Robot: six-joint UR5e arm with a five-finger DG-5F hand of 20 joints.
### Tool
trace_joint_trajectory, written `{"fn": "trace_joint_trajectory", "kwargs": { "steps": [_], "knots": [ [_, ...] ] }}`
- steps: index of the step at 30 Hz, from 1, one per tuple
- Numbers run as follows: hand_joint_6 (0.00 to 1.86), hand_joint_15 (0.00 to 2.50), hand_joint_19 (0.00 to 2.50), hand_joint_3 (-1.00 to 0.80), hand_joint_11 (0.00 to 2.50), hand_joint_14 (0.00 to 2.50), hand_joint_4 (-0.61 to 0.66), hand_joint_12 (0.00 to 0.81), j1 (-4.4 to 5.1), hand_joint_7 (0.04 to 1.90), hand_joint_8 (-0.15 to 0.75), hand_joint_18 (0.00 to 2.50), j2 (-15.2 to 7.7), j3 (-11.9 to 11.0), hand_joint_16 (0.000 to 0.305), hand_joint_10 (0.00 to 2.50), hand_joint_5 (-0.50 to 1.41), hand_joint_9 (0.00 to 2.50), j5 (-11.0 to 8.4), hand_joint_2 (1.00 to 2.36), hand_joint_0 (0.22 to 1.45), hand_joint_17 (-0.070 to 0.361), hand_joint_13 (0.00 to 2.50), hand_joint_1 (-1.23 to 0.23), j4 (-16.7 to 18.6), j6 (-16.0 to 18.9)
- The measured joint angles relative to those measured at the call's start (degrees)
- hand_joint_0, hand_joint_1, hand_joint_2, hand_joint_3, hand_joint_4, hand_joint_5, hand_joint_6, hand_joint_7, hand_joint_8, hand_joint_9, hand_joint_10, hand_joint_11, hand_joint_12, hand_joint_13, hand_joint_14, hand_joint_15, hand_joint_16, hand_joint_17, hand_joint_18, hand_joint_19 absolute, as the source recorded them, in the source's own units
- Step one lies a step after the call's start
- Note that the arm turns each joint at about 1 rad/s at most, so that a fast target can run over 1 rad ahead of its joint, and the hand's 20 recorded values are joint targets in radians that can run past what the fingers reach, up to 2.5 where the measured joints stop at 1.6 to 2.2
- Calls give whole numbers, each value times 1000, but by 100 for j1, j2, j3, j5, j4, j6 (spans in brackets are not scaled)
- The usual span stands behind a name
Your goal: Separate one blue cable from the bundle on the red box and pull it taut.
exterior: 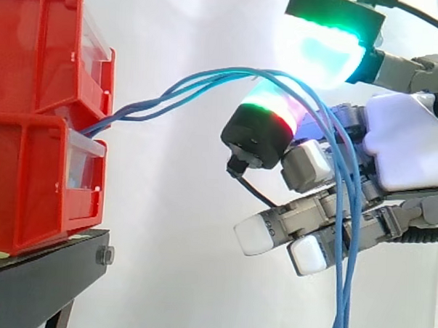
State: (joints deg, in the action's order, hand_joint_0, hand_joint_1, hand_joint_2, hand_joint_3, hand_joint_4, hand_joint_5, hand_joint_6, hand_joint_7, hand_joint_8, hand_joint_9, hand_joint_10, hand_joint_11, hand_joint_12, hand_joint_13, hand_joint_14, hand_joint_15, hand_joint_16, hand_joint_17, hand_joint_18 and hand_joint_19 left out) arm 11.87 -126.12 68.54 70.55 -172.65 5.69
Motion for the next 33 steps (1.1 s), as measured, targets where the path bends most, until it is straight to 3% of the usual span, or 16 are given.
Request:
{"fn": "trace_joint_trajectory", "kwargs": {
  "steps": [7,13,15,21,28,33],
  "knots": [
    [888,258,460,-477,738,8,-64,366,0,1007,284,568,0,0,51,16,-192,875,-6,1001,726,114,566,-913,27,-47],
    [894,246,440,-444,717,8,27,359,0,969,268,586,0,-2,51,17,-216,819,-6,1004,774,114,567,-942,29,-50],
    [885,252,438,-492,727,8,54,360,0,938,269,583,0,-4,51,19,-220,814,-6,1000,712,116,567,-936,29,-50],
    [843,283,513,-500,721,8,130,405,0,963,330,541,0,-3,59,16,-181,909,-7,1000,490,133,572,-687,27,-54],
    [805,286,547,-500,718,8,134,399,1,1032,334,555,0,-3,56,19,-152,1023,-7,1000,535,127,614,-519,27,-101],
    [796,290,544,-500,728,9,133,384,19,996,325,579,0,-1,54,18,-153,1047,-21,1000,585,121,641,-537,29,-124]
  ]
}}
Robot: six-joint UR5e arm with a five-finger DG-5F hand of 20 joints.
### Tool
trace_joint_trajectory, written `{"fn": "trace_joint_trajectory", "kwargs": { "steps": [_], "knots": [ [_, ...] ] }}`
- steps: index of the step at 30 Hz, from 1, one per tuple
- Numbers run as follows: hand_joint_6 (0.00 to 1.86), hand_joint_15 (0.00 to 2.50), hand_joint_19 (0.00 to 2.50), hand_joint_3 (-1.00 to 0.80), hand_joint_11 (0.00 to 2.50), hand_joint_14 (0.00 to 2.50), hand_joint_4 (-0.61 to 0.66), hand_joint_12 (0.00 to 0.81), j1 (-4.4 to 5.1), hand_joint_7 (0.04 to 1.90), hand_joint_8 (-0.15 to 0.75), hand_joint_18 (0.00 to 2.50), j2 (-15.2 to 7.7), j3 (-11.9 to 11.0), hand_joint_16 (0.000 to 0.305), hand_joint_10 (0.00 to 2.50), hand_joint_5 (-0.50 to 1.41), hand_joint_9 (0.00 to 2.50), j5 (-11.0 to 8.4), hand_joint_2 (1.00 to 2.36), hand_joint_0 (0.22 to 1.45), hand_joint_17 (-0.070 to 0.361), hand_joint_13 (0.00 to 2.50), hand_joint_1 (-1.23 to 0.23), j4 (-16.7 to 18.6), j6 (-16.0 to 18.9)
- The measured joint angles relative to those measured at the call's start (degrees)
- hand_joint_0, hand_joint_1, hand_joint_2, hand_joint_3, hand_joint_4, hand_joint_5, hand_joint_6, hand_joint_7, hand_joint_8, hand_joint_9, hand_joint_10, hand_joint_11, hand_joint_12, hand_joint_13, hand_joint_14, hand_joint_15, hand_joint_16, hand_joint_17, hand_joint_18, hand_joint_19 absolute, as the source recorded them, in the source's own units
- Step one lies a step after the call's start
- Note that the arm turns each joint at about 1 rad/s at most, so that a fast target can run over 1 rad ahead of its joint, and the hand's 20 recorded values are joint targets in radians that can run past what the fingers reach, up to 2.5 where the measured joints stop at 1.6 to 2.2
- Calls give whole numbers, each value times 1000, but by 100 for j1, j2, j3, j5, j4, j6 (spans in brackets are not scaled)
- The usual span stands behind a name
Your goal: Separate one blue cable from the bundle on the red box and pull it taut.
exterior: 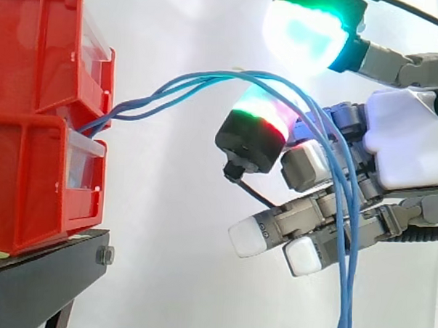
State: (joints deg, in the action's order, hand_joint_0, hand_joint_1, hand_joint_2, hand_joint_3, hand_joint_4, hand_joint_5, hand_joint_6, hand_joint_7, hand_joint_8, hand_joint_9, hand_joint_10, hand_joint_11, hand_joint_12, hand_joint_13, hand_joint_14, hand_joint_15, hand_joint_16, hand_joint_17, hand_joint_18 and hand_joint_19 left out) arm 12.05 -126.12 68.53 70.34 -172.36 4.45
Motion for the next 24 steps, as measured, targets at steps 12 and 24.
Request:
{"fn": "trace_joint_trajectory", "kwargs": {
  "steps": [12,24],
  "knots": [
    [828,278,515,-500,733,9,111,380,24,899,294,640,0,0,53,17,-192,971,-87,1000,640,120,657,-650,-2,-261],
    [845,276,528,-445,729,8,128,379,25,891,296,617,-2,0,53,16,-206,928,-88,1004,641,119,635,-671,-4,-278]
  ]
}}
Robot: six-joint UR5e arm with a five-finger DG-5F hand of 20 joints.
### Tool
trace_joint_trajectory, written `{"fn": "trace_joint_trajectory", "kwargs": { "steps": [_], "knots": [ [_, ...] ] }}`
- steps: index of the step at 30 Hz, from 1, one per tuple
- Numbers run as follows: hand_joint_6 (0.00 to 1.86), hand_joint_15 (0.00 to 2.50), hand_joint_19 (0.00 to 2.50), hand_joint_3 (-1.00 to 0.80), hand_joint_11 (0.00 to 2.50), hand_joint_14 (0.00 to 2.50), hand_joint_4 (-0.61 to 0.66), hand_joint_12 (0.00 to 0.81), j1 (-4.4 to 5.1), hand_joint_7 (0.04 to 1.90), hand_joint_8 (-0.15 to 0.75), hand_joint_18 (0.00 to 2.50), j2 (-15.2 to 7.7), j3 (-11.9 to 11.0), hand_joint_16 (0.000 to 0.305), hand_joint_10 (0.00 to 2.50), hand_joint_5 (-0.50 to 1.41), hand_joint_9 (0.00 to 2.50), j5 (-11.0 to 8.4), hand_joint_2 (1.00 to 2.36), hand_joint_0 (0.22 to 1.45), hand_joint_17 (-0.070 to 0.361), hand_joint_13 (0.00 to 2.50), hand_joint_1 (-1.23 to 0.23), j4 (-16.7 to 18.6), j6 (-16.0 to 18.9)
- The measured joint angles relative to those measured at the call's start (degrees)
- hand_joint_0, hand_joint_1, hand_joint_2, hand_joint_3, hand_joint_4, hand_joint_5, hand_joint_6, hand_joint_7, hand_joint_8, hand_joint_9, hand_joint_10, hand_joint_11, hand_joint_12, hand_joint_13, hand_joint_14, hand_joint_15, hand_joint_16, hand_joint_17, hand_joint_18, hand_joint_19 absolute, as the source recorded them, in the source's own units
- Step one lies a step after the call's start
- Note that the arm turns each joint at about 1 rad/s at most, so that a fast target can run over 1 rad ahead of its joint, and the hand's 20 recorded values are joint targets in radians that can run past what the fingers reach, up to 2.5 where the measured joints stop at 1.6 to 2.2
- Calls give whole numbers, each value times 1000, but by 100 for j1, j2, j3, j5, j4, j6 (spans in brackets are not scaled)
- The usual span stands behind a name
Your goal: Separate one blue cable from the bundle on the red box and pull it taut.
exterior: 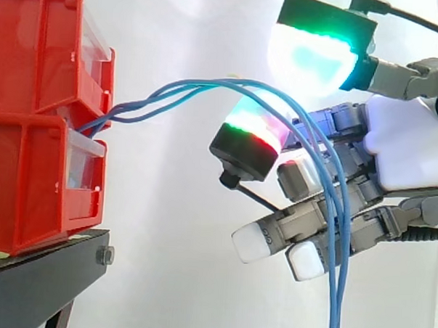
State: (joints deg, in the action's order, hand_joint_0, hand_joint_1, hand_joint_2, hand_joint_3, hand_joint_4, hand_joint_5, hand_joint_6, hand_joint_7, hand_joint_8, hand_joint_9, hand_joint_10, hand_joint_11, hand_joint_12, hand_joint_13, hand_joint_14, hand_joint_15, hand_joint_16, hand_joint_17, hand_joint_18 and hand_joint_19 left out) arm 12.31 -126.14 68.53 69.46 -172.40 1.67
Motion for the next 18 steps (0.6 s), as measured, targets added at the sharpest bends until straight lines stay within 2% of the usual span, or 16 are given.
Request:
{"fn": "trace_joint_trajectory", "kwargs": {
  "steps": [6,18],
  "knots": [
    [858,262,480,-500,739,8,85,370,0,819,285,725,-2,2,51,17,-207,918,-3,1000,765,115,683,-855,0,0],
    [861,257,495,-500,730,8,6,364,0,844,278,711,1,1,50,17,-204,910,-3,1000,837,113,660,-890,-10,0]
  ]
}}
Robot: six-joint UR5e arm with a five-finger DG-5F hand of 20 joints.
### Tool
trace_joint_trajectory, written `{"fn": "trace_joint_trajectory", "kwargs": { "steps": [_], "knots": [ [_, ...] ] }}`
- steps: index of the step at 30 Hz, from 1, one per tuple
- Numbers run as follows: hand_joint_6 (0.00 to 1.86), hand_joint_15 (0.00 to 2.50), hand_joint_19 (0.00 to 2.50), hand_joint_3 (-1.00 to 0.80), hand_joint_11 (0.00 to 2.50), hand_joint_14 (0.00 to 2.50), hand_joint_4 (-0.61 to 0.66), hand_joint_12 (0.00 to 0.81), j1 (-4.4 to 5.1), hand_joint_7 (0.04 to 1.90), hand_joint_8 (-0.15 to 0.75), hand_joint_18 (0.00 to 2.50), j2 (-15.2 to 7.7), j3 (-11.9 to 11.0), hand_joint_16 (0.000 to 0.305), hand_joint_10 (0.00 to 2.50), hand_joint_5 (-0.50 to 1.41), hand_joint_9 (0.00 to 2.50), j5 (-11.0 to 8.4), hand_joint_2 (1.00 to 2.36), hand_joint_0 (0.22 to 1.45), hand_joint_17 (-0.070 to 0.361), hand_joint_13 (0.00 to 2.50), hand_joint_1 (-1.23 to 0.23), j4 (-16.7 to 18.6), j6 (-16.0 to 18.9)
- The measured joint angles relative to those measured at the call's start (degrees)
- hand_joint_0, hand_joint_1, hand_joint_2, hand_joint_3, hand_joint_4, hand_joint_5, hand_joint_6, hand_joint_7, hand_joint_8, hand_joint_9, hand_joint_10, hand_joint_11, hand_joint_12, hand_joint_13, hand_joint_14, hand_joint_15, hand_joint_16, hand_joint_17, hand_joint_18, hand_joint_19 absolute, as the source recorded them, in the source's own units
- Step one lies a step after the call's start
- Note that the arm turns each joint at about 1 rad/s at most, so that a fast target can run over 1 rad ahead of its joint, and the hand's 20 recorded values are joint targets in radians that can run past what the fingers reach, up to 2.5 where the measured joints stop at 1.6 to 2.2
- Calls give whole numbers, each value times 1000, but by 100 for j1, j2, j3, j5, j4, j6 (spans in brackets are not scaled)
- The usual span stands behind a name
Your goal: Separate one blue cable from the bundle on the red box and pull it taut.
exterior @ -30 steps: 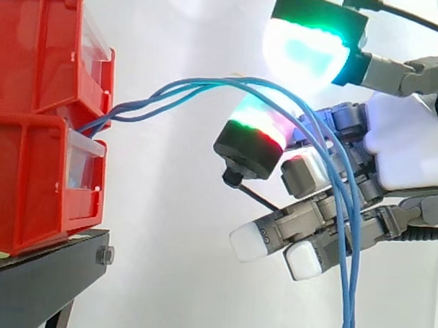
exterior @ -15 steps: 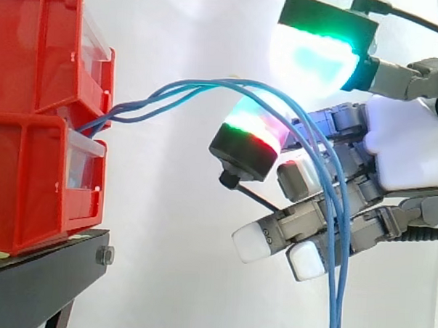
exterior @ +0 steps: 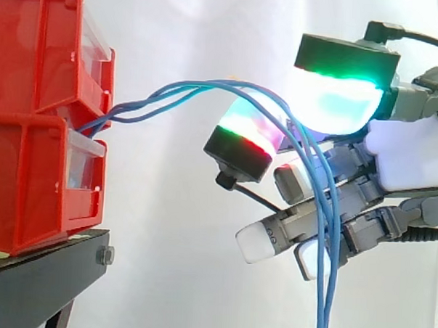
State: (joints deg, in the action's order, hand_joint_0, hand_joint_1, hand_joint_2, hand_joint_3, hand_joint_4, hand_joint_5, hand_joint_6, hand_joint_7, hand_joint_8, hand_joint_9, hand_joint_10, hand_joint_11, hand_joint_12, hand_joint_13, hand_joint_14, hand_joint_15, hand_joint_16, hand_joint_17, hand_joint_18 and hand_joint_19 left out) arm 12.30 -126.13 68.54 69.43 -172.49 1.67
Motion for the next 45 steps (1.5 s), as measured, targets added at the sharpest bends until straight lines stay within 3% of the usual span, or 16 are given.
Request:
{"fn": "trace_joint_trajectory", "kwargs": {
  "steps": [5,8,11,15,19,25,30,32,38,45],
  "knots": [
    [861,250,481,-500,733,8,44,360,0,851,264,725,0,0,49,16,-204,898,0,1000,815,111,660,-900,-2,0],
    [860,279,528,-500,748,9,81,374,0,887,301,720,-1,0,52,17,-199,961,0,1000,594,117,667,-849,-2,0],
    [842,295,553,-500,747,9,111,396,0,942,331,711,0,0,56,15,-167,1025,0,1000,514,126,681,-737,-3,0],
    [820,301,571,-500,737,9,111,396,0,1013,334,665,-2,0,56,16,-142,1057,0,1000,525,126,666,-627,-3,0],
    [805,303,585,-475,741,9,97,385,0,1064,327,613,-2,0,53,15,-126,1049,0,1001,594,119,635,-620,-3,0],
    [838,276,537,-119,711,7,84,439,0,940,375,693,-2,0,65,13,-137,1054,0,1009,582,146,670,-643,-3,0],
    [841,278,534,-52,715,7,93,447,0,906,376,698,-1,0,66,13,-151,1032,0,1008,589,148,671,-681,-4,0],
    [844,277,529,-33,729,7,85,424,0,901,345,659,-3,0,61,15,-173,970,0,1013,617,137,636,-789,-4,0],
    [848,267,530,-30,725,8,6,397,0,845,313,632,-1,1,55,14,-187,903,0,1018,692,123,595,-846,-4,0],
    [835,255,527,-38,646,6,129,450,0,897,357,660,-2,0,67,10,-173,934,0,1001,611,151,596,-757,-4,0]
  ]
}}
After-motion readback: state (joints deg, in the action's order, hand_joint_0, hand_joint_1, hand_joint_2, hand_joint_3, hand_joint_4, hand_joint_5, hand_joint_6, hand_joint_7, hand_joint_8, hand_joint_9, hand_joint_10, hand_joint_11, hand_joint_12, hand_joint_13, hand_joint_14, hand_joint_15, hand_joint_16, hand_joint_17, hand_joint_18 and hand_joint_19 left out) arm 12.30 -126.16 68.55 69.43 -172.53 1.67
